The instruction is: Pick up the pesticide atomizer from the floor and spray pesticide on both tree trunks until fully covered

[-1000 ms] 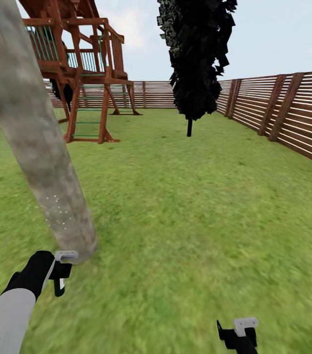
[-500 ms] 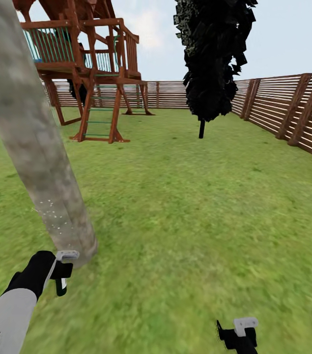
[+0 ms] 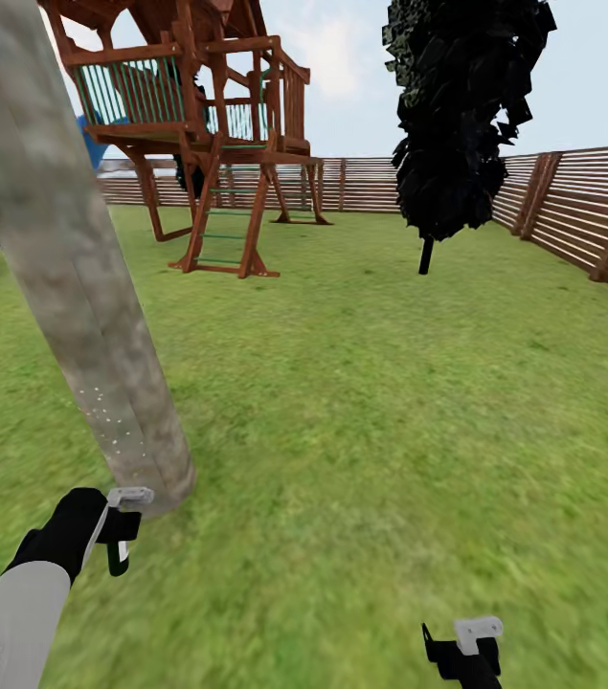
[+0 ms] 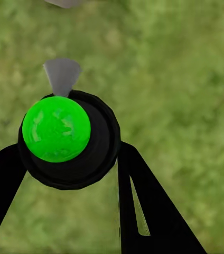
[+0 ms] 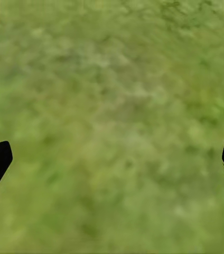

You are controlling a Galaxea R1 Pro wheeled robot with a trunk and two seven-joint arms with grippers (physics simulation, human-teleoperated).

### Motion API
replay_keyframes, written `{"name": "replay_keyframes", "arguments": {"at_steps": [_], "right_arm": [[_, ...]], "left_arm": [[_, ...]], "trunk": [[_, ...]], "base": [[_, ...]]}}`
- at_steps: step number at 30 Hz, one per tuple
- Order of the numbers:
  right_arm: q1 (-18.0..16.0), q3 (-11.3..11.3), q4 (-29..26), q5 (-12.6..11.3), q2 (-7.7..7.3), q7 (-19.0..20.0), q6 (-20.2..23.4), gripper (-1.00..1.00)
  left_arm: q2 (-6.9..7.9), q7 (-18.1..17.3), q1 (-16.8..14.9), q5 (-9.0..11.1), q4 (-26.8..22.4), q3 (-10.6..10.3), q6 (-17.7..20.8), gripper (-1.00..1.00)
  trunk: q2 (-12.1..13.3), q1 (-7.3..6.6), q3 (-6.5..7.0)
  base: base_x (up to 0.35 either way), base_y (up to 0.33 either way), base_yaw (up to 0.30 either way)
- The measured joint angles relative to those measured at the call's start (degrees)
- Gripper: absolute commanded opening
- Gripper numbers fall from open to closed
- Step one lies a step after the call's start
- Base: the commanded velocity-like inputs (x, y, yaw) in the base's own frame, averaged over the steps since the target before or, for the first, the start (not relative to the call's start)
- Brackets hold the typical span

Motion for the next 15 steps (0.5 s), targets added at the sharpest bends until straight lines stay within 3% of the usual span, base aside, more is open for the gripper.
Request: {"name": "replay_keyframes", "arguments": {"at_steps": [9,14,15], "right_arm": [[0.0,0.0,0.0,0.0,0.02,-0.03,0.07,1.0],[0.0,0.0,0.0,0.0,-0.05,-0.08,-0.02,1.0],[0.0,0.0,0.0,0.0,-0.05,-0.11,-0.02,1.0]], "left_arm": [[-0.13,-0.04,0.0,0.1,-0.08,0.04,0.19,-1.0],[-0.34,-0.18,-0.9,0.25,-0.93,0.1,1.08,-1.0],[-0.57,-0.18,-1.2,0.27,-1.05,0.08,3.17,-1.0]], "trunk": [[0.0,0.0,0.0],[0.0,0.02,0.0],[0.0,0.03,0.0]], "base": [[0.261,-0.227,0.273],[0.09,-0.312,0.218],[0.003,-0.331,0.176]]}}
